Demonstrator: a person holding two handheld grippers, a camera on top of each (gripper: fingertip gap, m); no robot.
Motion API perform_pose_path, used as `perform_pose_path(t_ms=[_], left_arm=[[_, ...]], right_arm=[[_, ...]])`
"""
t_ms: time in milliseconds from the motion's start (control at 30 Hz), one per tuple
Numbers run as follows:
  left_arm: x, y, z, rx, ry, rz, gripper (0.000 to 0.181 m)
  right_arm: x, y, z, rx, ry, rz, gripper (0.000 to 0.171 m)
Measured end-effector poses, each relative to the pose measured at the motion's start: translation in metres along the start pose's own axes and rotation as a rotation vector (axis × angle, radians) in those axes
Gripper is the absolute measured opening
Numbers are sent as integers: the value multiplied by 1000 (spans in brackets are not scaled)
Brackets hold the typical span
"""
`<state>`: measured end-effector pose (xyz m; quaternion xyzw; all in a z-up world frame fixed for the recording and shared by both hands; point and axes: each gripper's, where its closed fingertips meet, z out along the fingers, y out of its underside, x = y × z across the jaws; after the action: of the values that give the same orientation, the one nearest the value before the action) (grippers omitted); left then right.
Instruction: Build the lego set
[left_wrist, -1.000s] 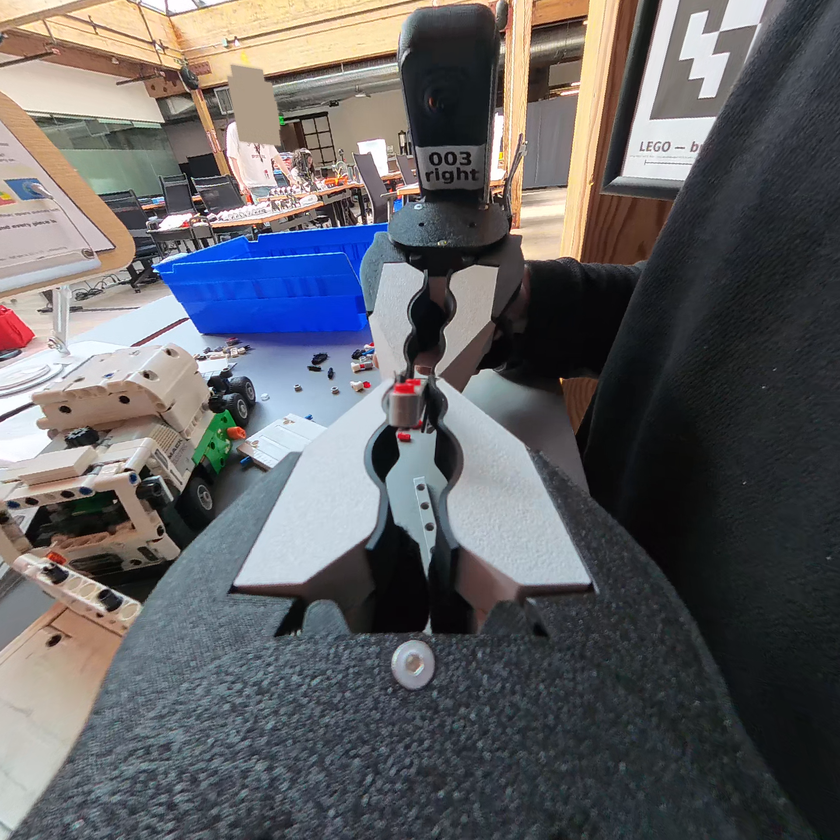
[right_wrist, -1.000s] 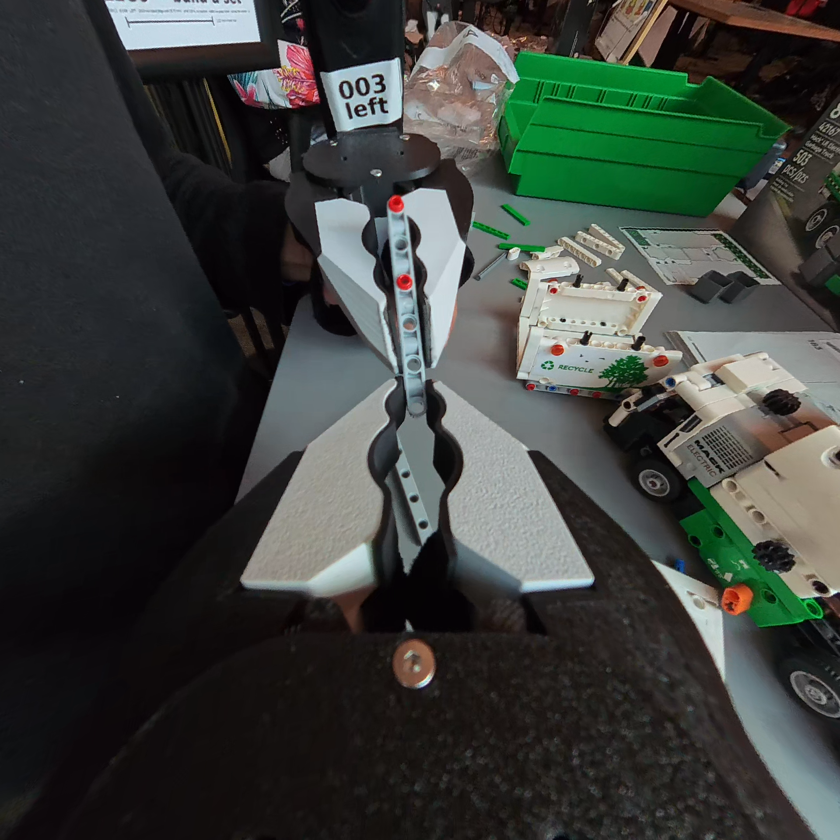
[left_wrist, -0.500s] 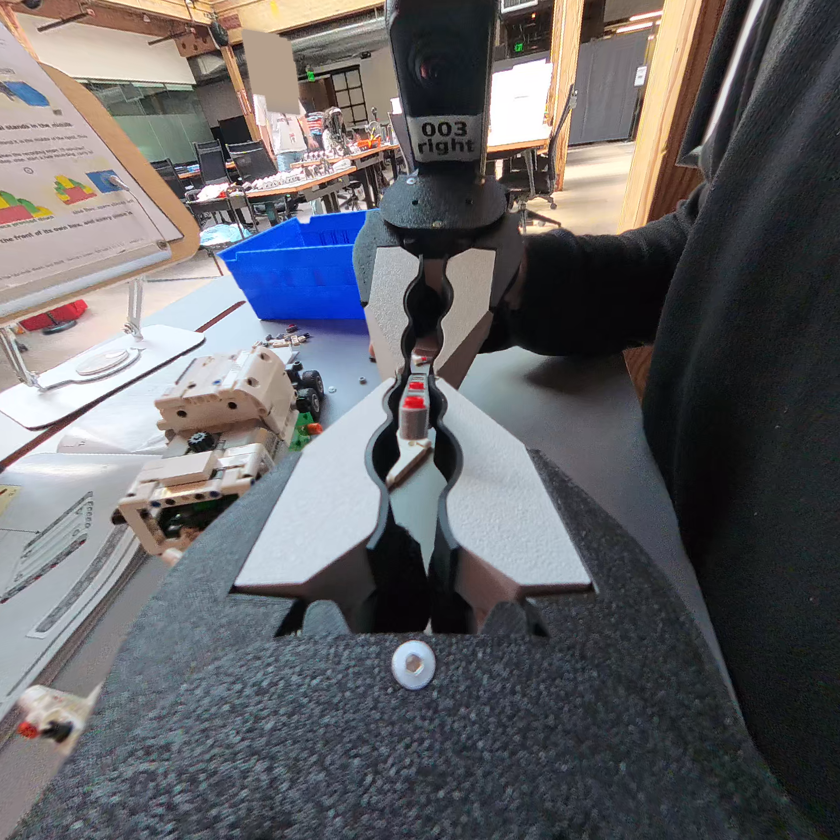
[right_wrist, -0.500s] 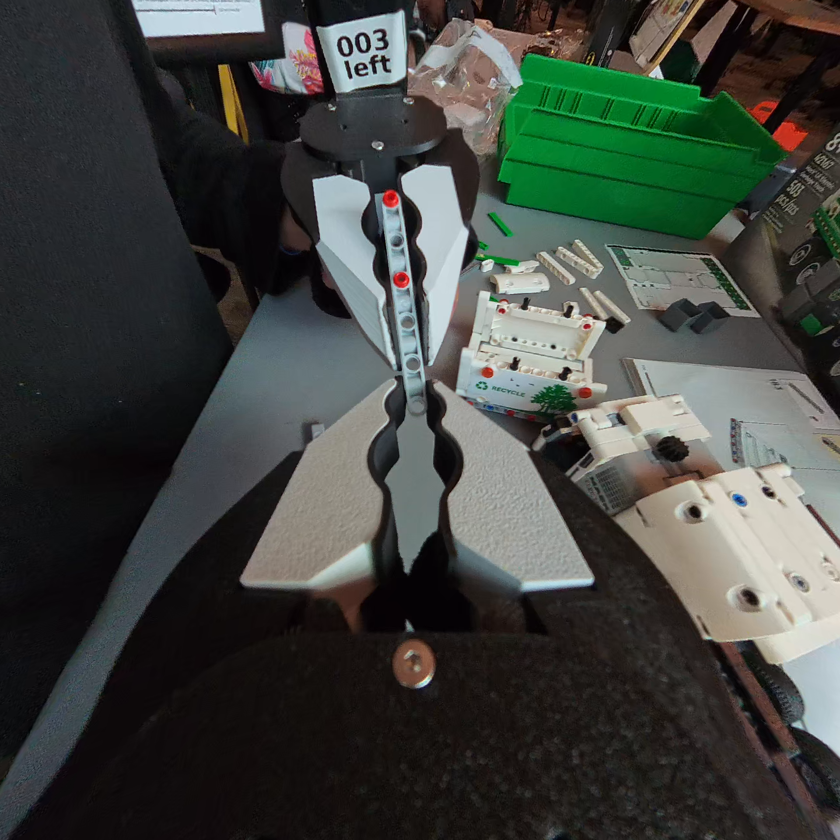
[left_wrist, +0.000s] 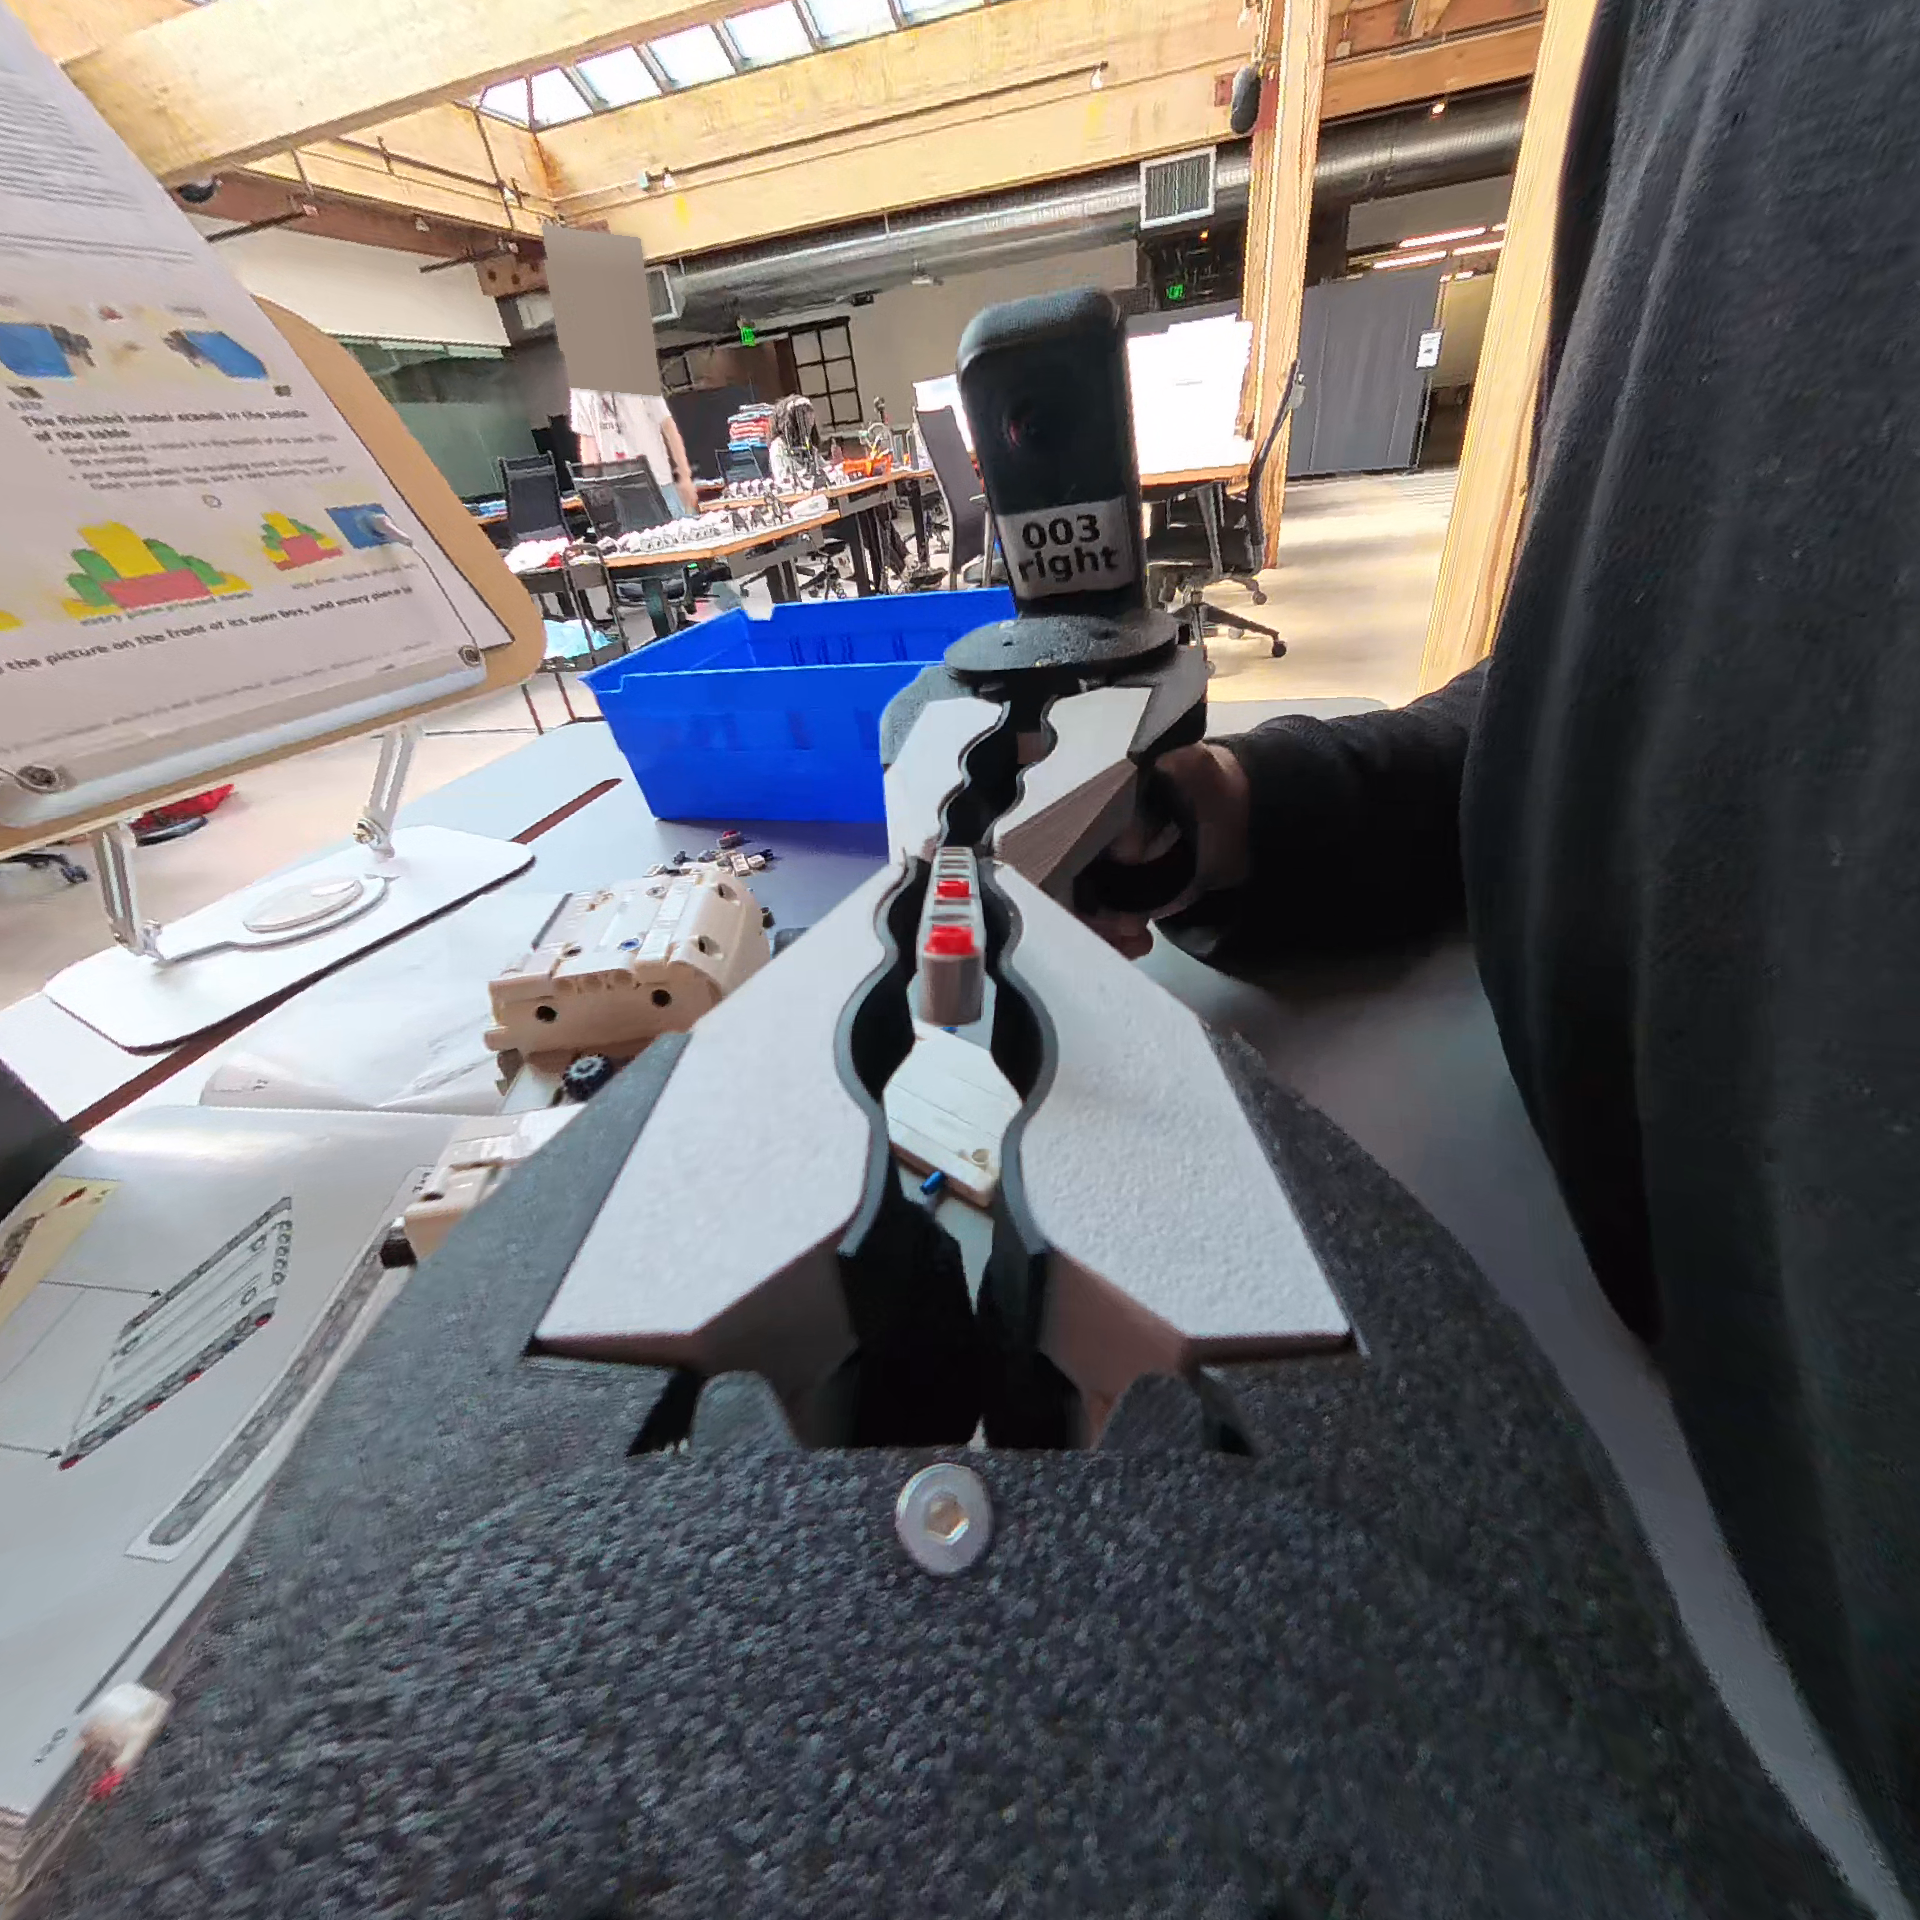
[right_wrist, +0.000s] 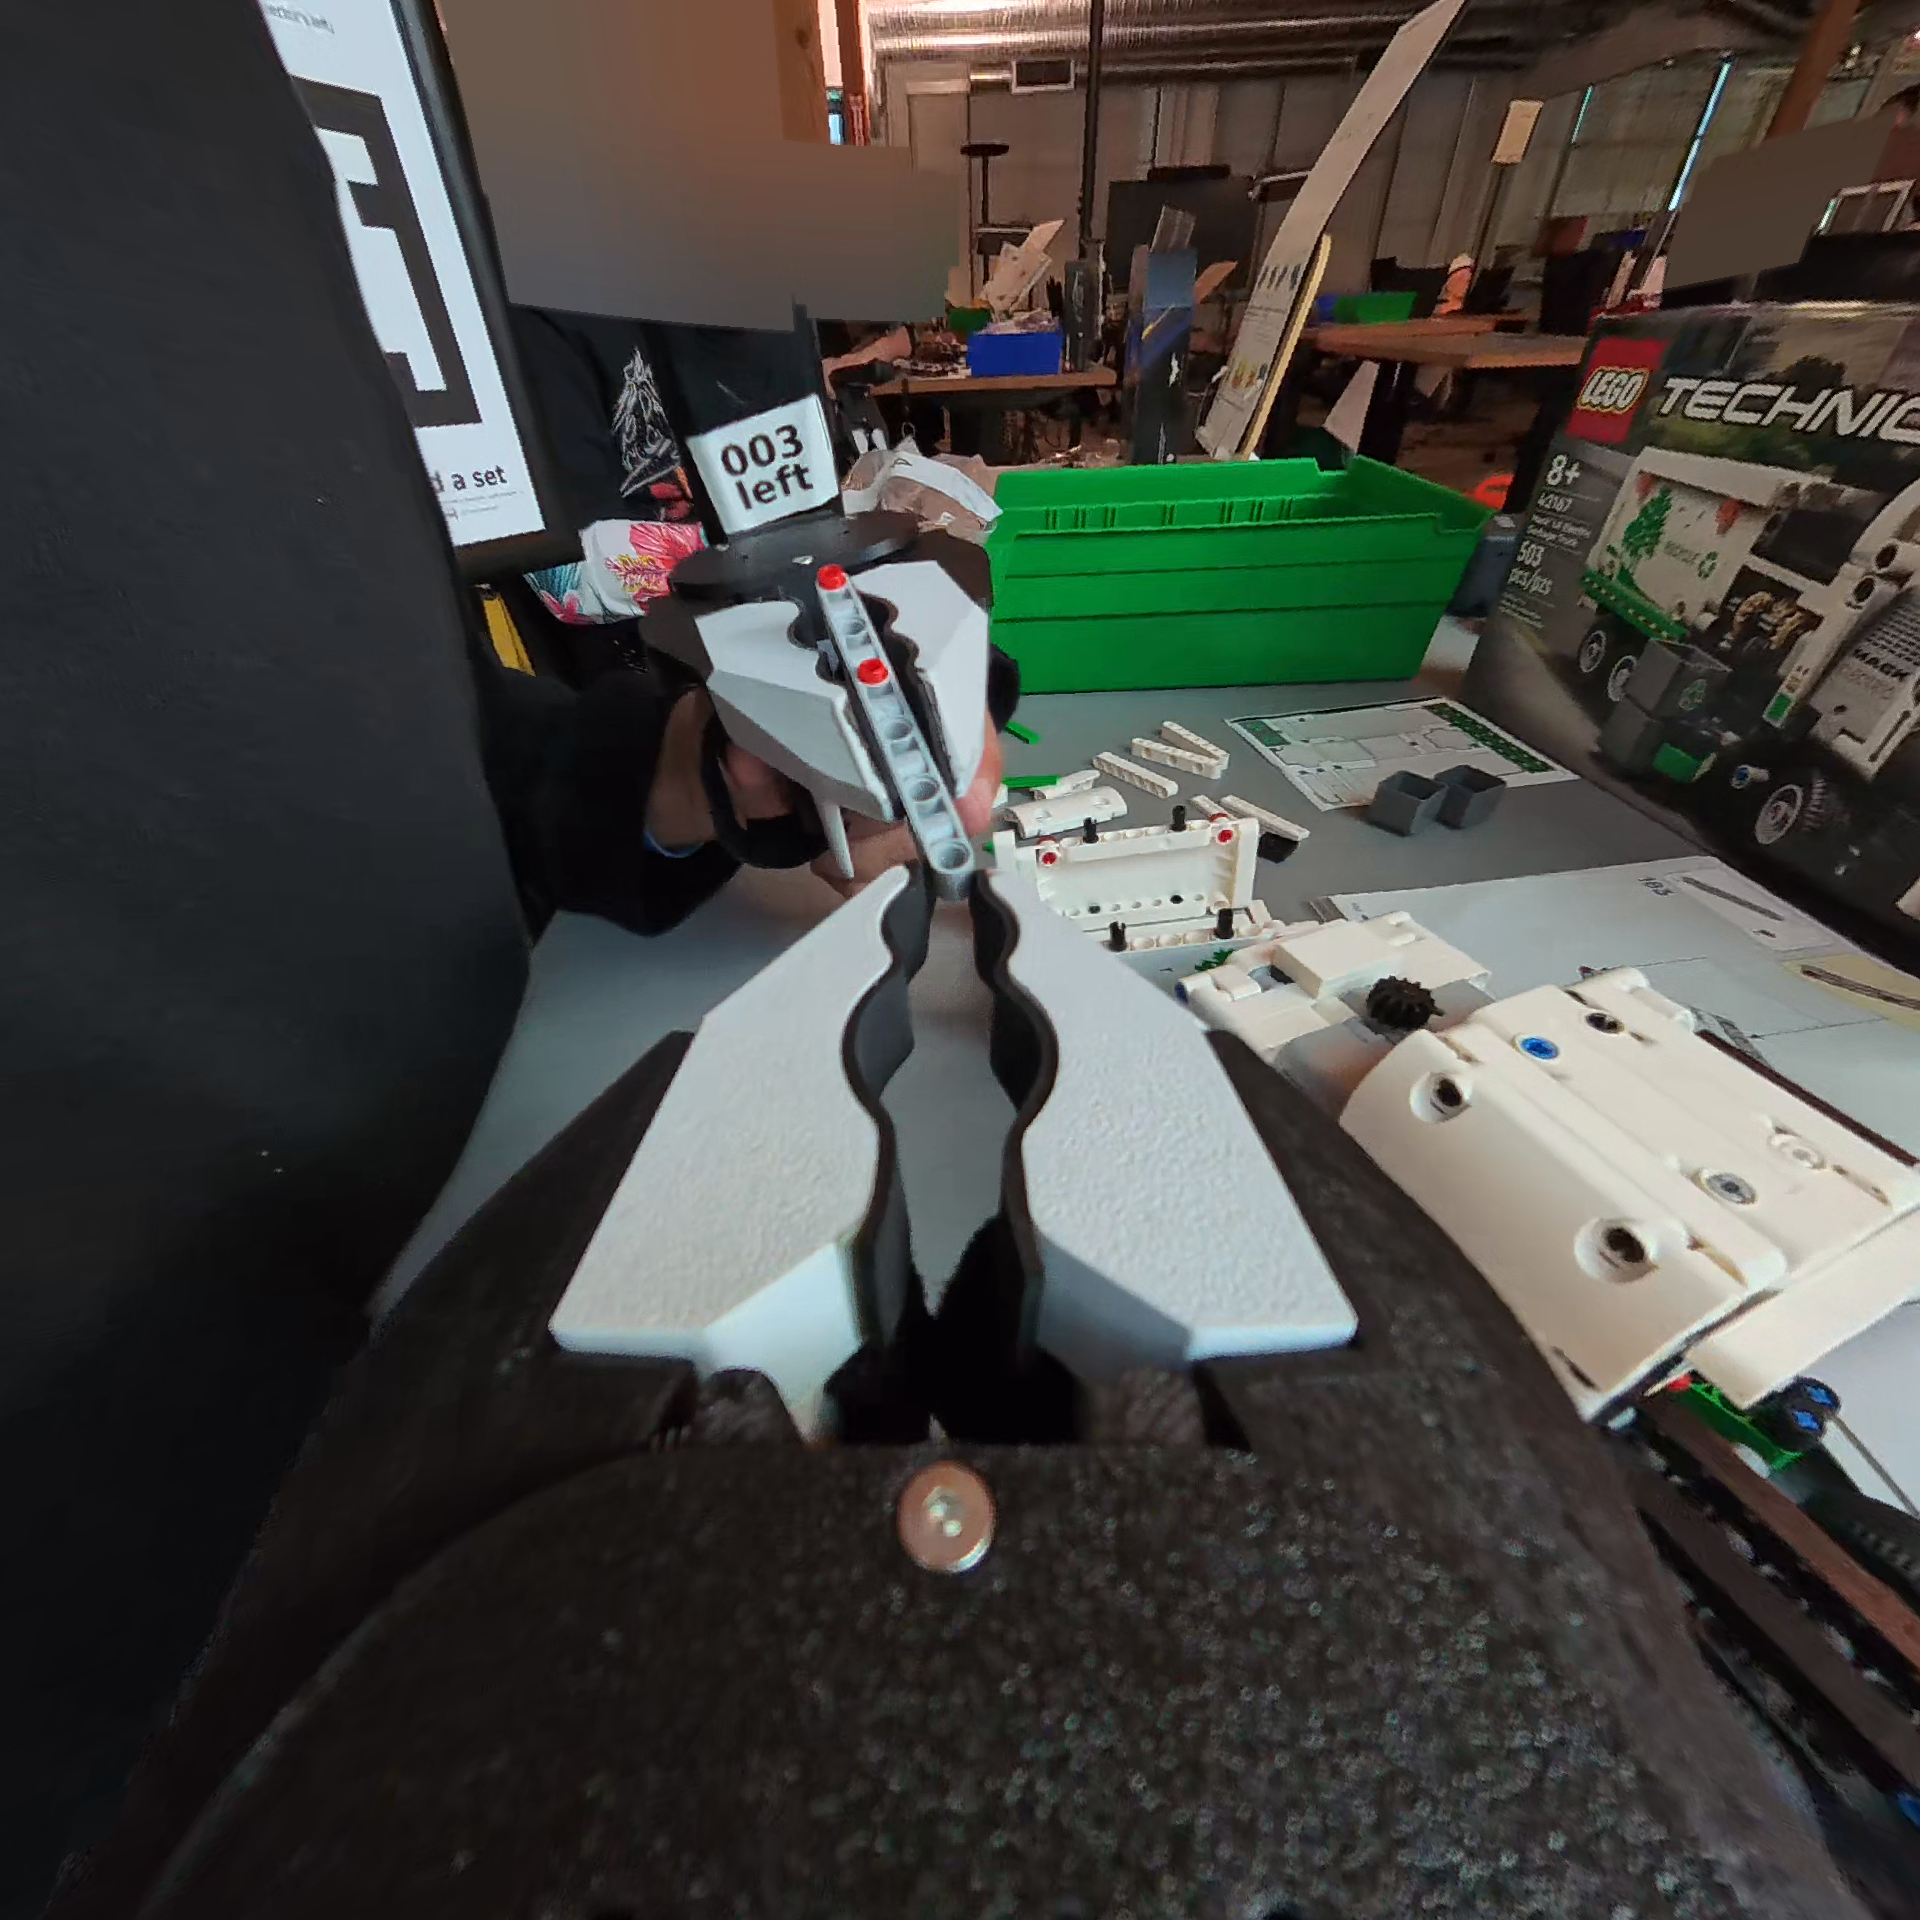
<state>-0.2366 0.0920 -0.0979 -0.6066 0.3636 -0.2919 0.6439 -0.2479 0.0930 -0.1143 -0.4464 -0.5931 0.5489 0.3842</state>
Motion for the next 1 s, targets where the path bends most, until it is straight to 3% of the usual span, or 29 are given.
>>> perform_pose_path(t_ms=[1000], left_arm=[[5,5,-5,7,21,-59,7]], right_arm=[[-7,3,-4,-4,-52,-17,7]])
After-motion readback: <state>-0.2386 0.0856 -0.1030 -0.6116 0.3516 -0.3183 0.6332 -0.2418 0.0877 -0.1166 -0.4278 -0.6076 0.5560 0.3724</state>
